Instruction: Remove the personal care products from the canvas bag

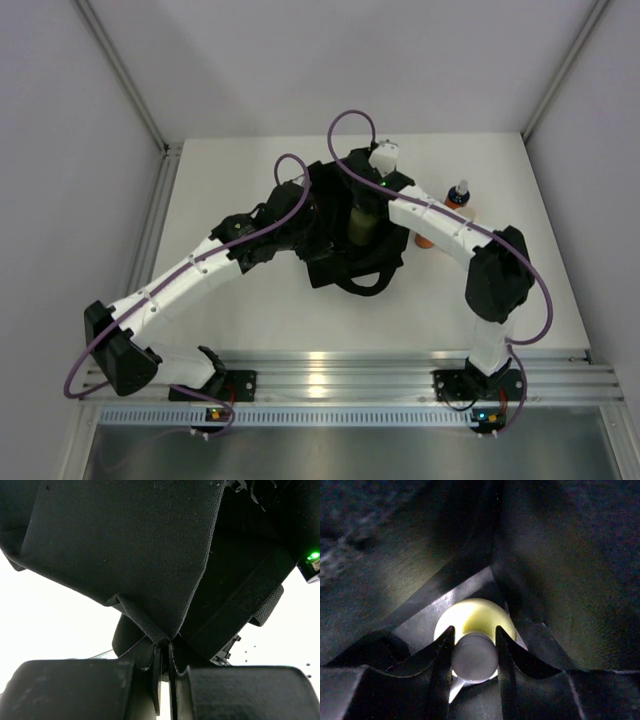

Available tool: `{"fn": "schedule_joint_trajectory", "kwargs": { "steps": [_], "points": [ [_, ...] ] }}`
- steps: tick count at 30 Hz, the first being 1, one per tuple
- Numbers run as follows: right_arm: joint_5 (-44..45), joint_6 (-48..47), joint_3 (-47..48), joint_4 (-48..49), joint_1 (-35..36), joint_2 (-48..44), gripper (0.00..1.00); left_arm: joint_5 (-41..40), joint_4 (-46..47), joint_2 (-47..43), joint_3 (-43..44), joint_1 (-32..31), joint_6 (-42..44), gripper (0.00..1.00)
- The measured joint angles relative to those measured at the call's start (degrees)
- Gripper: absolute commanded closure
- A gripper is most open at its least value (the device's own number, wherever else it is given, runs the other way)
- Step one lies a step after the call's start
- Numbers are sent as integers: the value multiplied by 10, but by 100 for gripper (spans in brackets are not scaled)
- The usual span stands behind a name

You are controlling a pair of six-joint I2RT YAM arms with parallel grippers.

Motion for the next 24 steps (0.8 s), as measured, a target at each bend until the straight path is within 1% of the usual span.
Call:
{"fn": "schedule_joint_trajectory", "kwargs": {
  "steps": [9, 19, 24],
  "points": [
    [-17, -40, 3, -3, 0, -18, 100, 0, 0, 0, 0, 0, 0, 100],
    [-43, -81, 58, -13, 0, -43, 100, -1, 0, 0, 0, 0, 0, 100],
    [-58, -106, 65, -16, 3, -44, 100, -2, 0, 0, 0, 0, 0, 100]
  ]
}}
